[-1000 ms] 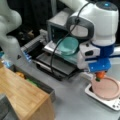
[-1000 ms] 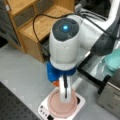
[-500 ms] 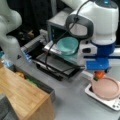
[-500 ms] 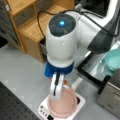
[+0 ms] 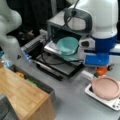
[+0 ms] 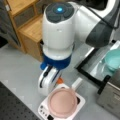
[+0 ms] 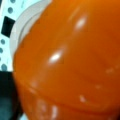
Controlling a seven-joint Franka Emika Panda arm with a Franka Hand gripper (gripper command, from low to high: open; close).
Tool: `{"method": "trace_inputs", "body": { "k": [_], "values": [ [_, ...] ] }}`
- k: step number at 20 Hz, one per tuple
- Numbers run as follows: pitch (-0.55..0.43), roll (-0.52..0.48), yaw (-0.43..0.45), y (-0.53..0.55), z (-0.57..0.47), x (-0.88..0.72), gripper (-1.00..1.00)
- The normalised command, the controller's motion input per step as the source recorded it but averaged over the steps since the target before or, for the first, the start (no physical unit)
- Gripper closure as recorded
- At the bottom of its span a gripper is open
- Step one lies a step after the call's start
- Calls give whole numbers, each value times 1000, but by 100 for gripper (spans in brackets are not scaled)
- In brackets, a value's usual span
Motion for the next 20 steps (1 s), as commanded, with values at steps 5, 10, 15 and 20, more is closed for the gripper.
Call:
{"method": "trace_inputs", "body": {
  "k": [5, 10, 15, 20],
  "values": [
    [-81, 180, -290, -144, -47, -243, 100],
    [-102, 149, -298, -86, -72, -403, 100],
    [-29, 72, -291, -47, -187, -492, 100],
    [4, 43, -178, -19, -208, -553, 100]
  ]
}}
